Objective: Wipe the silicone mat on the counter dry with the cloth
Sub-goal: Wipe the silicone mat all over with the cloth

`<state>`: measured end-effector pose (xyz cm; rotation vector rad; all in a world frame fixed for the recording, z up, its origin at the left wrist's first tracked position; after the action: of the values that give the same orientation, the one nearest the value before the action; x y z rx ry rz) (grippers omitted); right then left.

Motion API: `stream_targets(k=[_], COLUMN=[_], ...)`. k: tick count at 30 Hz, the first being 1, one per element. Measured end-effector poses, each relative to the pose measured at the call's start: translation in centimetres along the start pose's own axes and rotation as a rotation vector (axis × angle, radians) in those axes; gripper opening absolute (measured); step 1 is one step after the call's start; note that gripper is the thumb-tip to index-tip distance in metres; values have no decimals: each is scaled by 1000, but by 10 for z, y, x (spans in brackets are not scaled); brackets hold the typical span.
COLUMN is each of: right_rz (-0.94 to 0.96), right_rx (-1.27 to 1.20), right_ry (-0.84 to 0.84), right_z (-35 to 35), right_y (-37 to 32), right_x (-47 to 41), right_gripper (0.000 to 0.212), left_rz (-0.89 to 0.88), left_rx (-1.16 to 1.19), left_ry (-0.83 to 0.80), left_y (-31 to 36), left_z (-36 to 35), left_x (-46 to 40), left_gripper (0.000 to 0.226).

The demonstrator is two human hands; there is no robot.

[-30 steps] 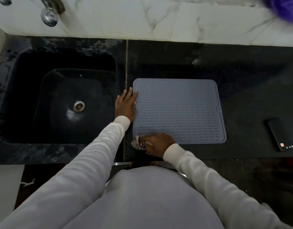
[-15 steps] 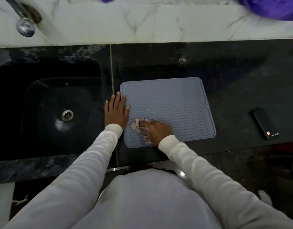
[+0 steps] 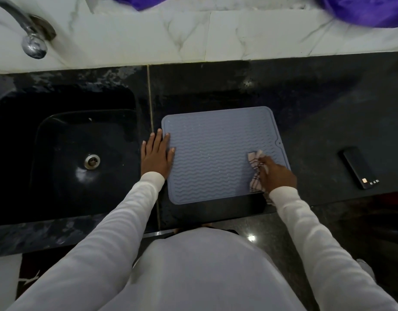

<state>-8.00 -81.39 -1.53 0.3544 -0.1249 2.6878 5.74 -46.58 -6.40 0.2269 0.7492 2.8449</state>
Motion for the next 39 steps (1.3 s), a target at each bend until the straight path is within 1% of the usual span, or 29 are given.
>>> stream_targets(k=[3,6,8,10,12,13,15,16,17,18,20,22,24,28,31,32,35,39], right_rz=[-113,-145,-145,-52,148,250,397,454,483,493,529,549,533,391,269,240,166,47], right_rx=[45,53,-31,-137,-216,-224,-100,-14,62,139,243,273,258,288,204,181,169,188], right_ry=[-15,21,78,140,155,116,67,79,53,53,141,215,222,290,175,162,193,126], right_z=[4,12,19,27,27,20,1,-10,-22,-31,-40,-38,-33,-15,-12,-9,-1,1], right_y=[27,19,2,-35,-94,-127,-180,-196,-202,-199,-185,-175,-160,-97,-48,-34,5,34], right_x=[-10,-11,-7,1,12,21,35,40,43,42,40,42,38,22,8,4,-7,-19], right_gripper=[40,39,38,39,40,40,36,34,35,37,41,45,49,35,35,37,44,42], left_rz=[2,0,4,39,99,125,129,113,95,86,87,91,87,92,89,89,91,94], left_rx=[-4,-10,-5,2,18,14,-35,-63,-81,-83,-80,-78,-72,-83,-82,-80,-78,-86], left_ry=[3,12,3,-3,1,5,13,17,25,29,36,40,42,53,54,55,55,52], left_y=[1,1,2,4,10,12,15,15,13,12,10,11,12,12,13,13,13,12], left_z=[0,-1,-2,-3,-6,-8,-14,-15,-16,-17,-17,-17,-16,-15,-15,-14,-13,-14], left_x=[0,0,-1,-3,-3,-2,1,3,4,4,3,3,4,5,5,5,5,5], left_gripper=[55,54,54,54,55,56,58,58,57,57,56,56,56,56,56,56,56,57])
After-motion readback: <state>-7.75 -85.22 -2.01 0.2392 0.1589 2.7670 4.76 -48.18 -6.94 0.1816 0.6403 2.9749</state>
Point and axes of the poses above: each hand's wrist, its own x-axis away from the middle knuckle, its own z-axis out of the back of the hand, y = z × x, the point moved 5 cm from there along -x, towards the middle knuckle, and after that the axes turned 8 degrees about x, right-handed, at the moved point
